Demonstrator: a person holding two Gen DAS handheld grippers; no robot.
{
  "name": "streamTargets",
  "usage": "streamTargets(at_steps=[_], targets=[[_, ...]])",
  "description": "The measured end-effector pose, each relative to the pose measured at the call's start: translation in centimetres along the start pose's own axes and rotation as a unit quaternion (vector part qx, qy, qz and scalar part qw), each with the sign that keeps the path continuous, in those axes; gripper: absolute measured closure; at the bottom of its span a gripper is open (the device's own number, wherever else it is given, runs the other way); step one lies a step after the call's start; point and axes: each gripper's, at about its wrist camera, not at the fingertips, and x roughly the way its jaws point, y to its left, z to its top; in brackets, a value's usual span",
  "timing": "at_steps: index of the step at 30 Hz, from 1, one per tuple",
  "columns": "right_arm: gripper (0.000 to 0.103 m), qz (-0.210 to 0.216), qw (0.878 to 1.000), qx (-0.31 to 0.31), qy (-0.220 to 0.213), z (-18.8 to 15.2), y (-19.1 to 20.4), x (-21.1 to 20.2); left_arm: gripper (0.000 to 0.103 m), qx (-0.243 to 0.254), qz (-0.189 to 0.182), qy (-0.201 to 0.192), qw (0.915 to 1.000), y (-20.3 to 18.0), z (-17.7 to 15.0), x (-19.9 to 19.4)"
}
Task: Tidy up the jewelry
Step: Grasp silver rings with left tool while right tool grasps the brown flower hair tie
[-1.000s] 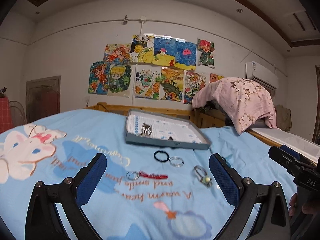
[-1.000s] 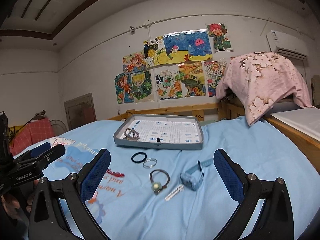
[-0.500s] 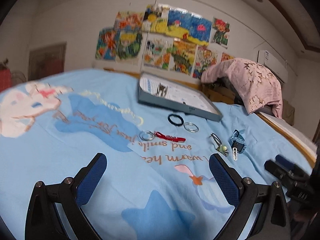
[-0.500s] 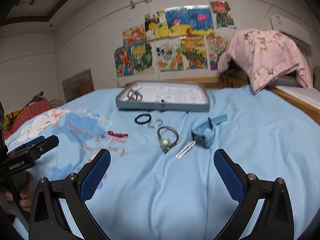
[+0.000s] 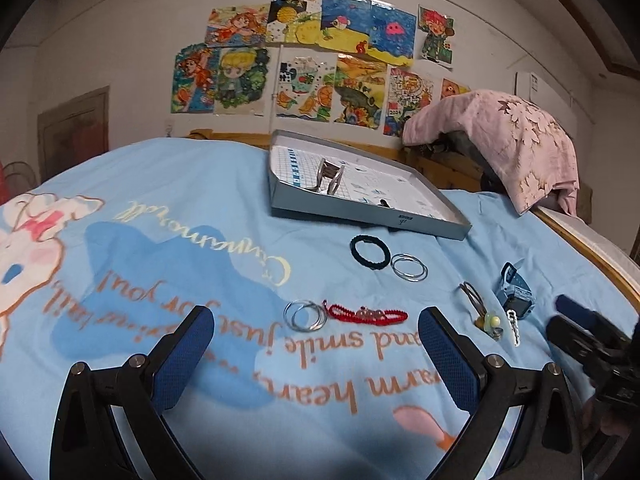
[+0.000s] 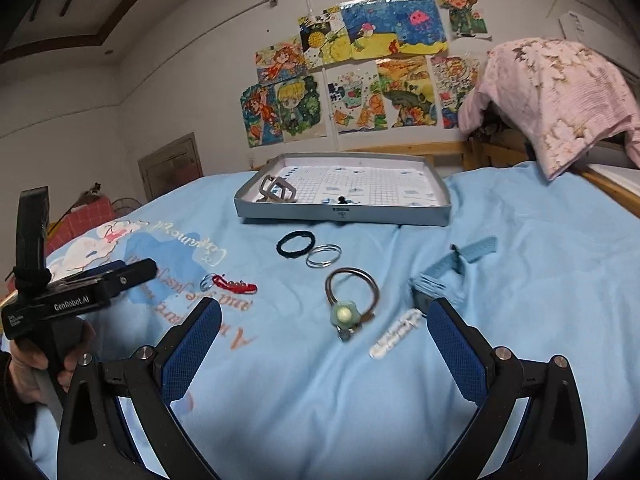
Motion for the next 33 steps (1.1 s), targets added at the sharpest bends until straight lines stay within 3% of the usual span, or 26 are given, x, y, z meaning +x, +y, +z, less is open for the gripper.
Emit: streamTargets(at_steps=[1,3,7,9,12,15,19,21,23,28,33], targets=[[0.013,0.003,1.000,0.001,0.005,0.1,0.1,0.7,0.002,-0.002,-0.003,0.002,1.0000,0.3,0.1,0.4],[0.027,0.006,1.000,0.005,0.025,0.2,0.1,2.4,0.017,-0.004,-0.015,0.019,0.9997,0.7,0.5,1.9],[0.029,-0.003,0.998,0.031,0.060,0.3,-0.5,5.6,0.030,-0.009,-0.027,0.056,0.9980,1.5,0.8,4.8],[0.035,-0.003,0.997,0.040,0.071,0.3,-0.8,6.7,0.035,-0.006,-0.034,0.065,0.9973,1.6,0.5,5.7],[0.035,0.003,0.994,0.051,0.093,-0.4,-1.2,8.0,0.036,0.010,-0.029,0.085,0.9959,1.0,-0.5,6.9],[0.035,0.005,0.993,0.060,0.104,-1.1,-1.4,8.6,0.047,0.018,-0.020,0.101,0.9945,0.7,-1.1,7.8],[0.035,0.013,0.992,0.062,0.105,-1.3,-1.3,8.7,0.053,0.015,-0.020,0.110,0.9937,1.0,-1.2,8.3],[0.035,0.016,0.991,0.064,0.112,-1.5,-1.2,9.1,0.066,0.016,-0.015,0.116,0.9930,1.0,-1.2,8.5],[0.035,0.018,0.990,0.068,0.118,-1.6,-1.3,9.5,0.074,0.018,-0.005,0.122,0.9923,0.9,-1.3,8.7],[0.041,0.017,0.989,0.077,0.126,-1.7,-1.4,10.0,0.076,0.021,0.005,0.122,0.9923,0.7,-1.4,8.7],[0.057,0.007,0.988,0.091,0.124,-1.7,-1.9,10.0,0.076,0.013,-0.007,0.111,0.9937,1.0,-2.0,7.9]])
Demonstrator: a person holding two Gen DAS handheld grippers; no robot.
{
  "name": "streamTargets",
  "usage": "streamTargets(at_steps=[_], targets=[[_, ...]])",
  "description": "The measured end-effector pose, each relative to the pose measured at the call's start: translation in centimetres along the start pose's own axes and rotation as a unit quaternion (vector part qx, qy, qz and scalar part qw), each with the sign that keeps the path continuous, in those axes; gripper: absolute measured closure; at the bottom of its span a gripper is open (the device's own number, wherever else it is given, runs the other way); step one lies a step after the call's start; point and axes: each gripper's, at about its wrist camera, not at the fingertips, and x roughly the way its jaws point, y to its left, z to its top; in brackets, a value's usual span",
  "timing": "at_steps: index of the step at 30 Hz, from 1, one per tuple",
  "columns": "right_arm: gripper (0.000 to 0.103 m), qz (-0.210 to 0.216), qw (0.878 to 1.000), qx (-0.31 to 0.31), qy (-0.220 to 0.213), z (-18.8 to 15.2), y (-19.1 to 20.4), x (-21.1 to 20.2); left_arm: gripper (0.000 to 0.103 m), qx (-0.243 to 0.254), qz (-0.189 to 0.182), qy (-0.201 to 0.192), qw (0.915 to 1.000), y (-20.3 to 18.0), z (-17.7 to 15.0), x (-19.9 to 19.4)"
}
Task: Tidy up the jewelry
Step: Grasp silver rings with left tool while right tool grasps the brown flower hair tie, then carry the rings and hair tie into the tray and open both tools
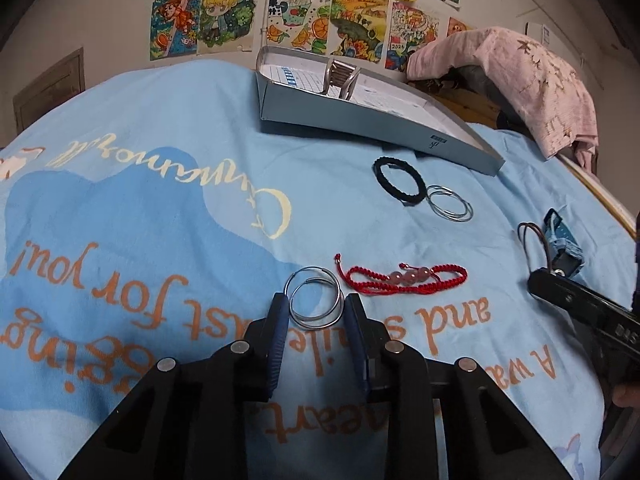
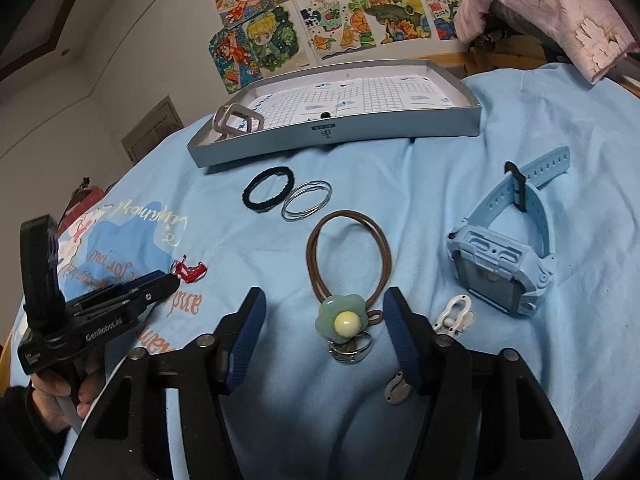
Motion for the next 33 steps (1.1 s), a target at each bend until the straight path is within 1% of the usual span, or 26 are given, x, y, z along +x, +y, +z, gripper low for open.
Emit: streamTargets(at_steps=[4,7,9,11,15,19,25,29,33], targets=[[0.060,-0.005,1.000,0.011,0.001,0.1,-0.2,0.3,0.076,-0.001,-0.005,0.000,1.0000,0.1,-0.1,0.0],[0.065,-0.016,1.000,0.013,0.002,0.1,-0.2,0.5,0.076,0.000,-0.012,-0.003,0.9999,0.2,-0.2,-0.2],[0.079,-0.019,1.000,0.017,0.000,0.0,-0.4,0.5,0.076,0.001,-0.016,-0.006,0.9999,0.0,-0.4,-0.5],[0.081,-0.015,1.000,0.023,-0.004,0.0,-0.7,0.4,0.076,0.002,-0.024,-0.010,0.9997,-0.1,-0.6,-0.8],[0.082,-0.008,1.000,0.018,-0.020,-0.1,-0.5,-0.1,0.076,0.002,-0.041,-0.027,0.9988,-0.3,-1.1,-1.7],[0.082,0.000,0.999,0.012,-0.039,-0.1,-0.3,-0.7,0.076,0.011,-0.049,-0.039,0.9980,-0.7,-1.2,-2.4],[0.082,0.024,0.997,0.006,-0.072,0.0,0.0,-1.9,0.076,0.035,-0.056,-0.066,0.9956,-1.8,-1.6,-4.2],[0.082,0.036,0.996,0.004,-0.087,0.0,0.0,-2.6,0.076,0.048,-0.053,-0.074,0.9947,-2.4,-1.8,-4.8],[0.082,0.041,0.994,0.007,-0.096,0.1,-0.1,-3.1,0.076,0.056,-0.059,-0.080,0.9935,-3.0,-1.4,-5.6]])
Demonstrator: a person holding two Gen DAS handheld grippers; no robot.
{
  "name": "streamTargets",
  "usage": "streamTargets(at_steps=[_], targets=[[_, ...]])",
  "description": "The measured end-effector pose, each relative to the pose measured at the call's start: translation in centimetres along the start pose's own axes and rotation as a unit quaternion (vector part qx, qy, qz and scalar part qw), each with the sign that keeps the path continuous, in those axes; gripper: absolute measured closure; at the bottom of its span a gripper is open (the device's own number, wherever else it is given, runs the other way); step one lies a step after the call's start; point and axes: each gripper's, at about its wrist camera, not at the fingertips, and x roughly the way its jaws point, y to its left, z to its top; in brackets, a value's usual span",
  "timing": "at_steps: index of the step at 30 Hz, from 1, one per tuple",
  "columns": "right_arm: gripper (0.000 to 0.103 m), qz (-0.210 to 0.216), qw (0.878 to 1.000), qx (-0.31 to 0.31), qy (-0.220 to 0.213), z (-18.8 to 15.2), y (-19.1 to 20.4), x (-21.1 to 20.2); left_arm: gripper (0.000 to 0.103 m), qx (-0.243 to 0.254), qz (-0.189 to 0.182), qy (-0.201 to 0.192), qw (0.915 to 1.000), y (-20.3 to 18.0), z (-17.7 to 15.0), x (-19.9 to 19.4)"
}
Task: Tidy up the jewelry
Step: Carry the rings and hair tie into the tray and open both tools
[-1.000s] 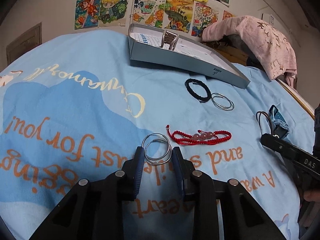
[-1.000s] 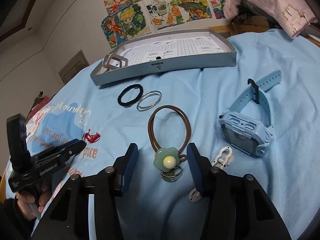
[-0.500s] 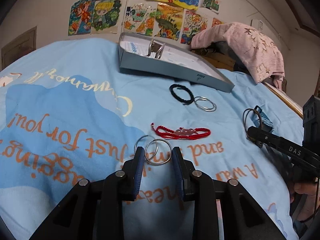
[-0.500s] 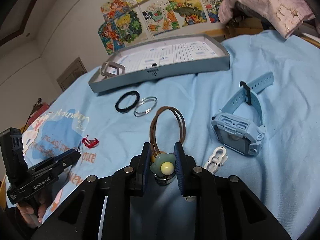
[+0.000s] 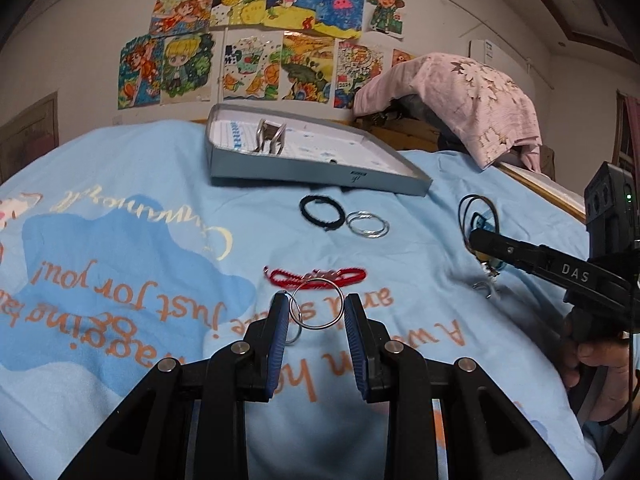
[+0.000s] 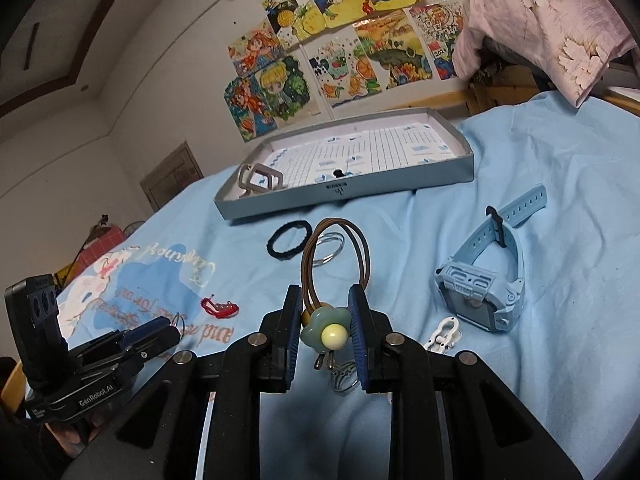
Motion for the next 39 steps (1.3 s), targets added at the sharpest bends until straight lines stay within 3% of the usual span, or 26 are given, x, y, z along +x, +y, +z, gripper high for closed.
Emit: streamTargets(at_steps=[10,17,21,27,32,35,39], targets=[[0.082,0.005,0.999,-0.025,-0.031,1.8,0.7,-1.7,0.076,-0.014,-0.014,-0.005,0.9998,-1.0,4.2,0.0],[0.082,-0.001,0.998,-0.063,-0.029,6.7,0.3,-0.8,0.076,-0.051,-0.019,-0.018,0.9984,-1.1,10.1,3.7],[0.082,-0.004,0.998,-0.058,-0.021,11.5,-1.5,2.8,0.076,-0.063,-0.010,-0.014,0.9979,-0.5,13.7,7.8],[0.082,-0.014,0.999,-0.039,0.006,16.4,-4.5,9.7,0.076,-0.068,0.001,0.003,0.9977,0.3,15.9,13.9],[0.082,-0.010,0.998,0.018,0.067,16.6,-6.4,15.5,0.076,-0.079,0.016,0.042,0.9959,0.8,15.6,17.5],[0.082,-0.012,0.994,0.042,0.098,15.7,-6.7,17.6,0.076,-0.101,0.006,0.056,0.9933,1.3,15.1,18.3],[0.082,-0.032,0.989,0.049,0.133,14.4,-6.3,19.5,0.075,-0.141,-0.011,0.043,0.9890,2.0,14.4,17.7]])
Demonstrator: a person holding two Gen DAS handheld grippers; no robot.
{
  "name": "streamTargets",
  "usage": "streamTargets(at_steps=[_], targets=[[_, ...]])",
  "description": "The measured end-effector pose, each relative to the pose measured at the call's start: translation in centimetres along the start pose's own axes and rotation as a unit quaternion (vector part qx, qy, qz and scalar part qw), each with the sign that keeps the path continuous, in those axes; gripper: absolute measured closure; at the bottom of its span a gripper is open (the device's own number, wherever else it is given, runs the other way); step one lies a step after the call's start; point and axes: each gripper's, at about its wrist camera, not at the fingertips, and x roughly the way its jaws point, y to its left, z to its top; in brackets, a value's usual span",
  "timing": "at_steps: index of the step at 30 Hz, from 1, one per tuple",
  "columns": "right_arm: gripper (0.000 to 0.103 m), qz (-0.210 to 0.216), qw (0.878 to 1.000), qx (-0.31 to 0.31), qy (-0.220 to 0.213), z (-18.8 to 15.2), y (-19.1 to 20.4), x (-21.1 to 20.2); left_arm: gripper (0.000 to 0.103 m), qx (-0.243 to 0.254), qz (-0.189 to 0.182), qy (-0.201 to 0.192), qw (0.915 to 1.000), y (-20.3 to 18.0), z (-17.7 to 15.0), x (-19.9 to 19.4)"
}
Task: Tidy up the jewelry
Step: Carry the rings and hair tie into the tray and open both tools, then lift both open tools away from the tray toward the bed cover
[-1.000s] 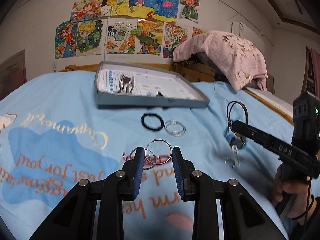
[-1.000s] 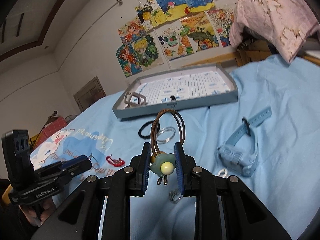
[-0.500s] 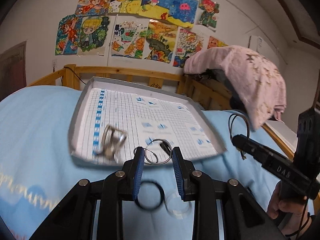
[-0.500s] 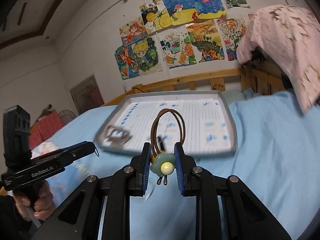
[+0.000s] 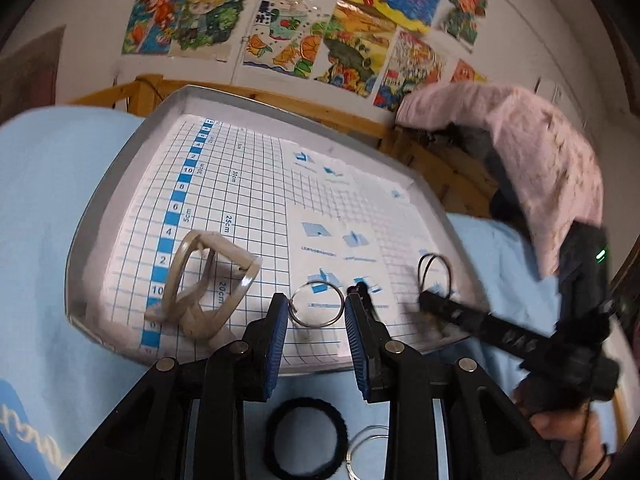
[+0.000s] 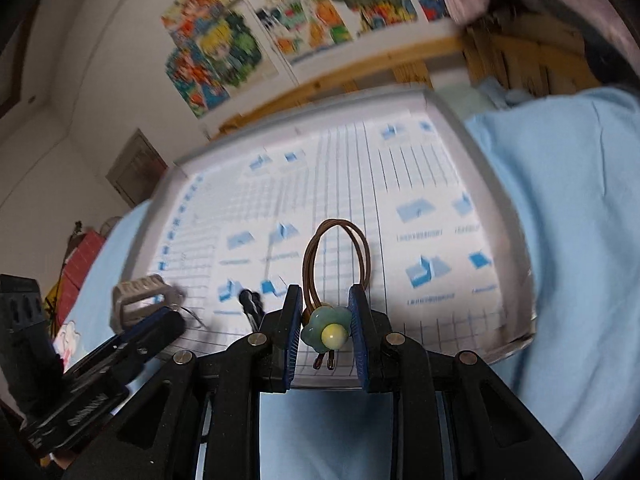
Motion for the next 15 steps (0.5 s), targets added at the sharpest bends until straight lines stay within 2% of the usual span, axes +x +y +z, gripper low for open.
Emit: streamTargets(at_steps=[3,4,5,6,7,10,13,14,15], targets=[[0.078,-0.008,1.000,-0.007,0.005,-0.1,0.2,0.4,0.067,-0.004,-0.004,-0.002,1.0000,0.0,-0.3,-0.3],[0.074,-0.013,1.000,-0.007,0.003,0.0,0.3,0.3,0.060,-0.001,-0.003,-0.006,1.0000,-0.1,-0.4,-0.5],[0.063,-0.015,1.000,-0.006,0.000,0.0,0.4,0.1,0.054,0.000,0.000,-0.013,0.9999,-0.2,-0.5,-0.7],[0.058,-0.014,1.000,-0.008,-0.003,0.1,0.4,-0.3,0.040,0.000,0.000,-0.019,0.9998,-0.2,-0.5,-1.0],[0.058,-0.013,1.000,-0.010,-0.005,0.1,0.4,-0.7,0.036,0.000,0.001,-0.027,0.9996,-0.3,-0.5,-1.3],[0.058,-0.018,1.000,-0.012,-0.014,0.5,-0.2,-2.3,0.036,-0.006,0.002,-0.035,0.9994,-0.3,-0.5,-2.2],[0.050,-0.014,0.999,-0.004,-0.029,0.8,-1.1,-4.5,0.035,-0.015,0.000,-0.039,0.9991,-0.3,-0.6,-3.3],[0.048,-0.009,0.999,-0.005,-0.041,0.8,-1.2,-5.7,0.033,-0.018,-0.001,-0.042,0.9990,-0.3,-0.7,-3.6],[0.045,-0.008,0.999,-0.007,-0.048,0.7,-1.2,-6.4,0.025,-0.018,0.002,-0.047,0.9987,-0.4,-0.8,-4.3]])
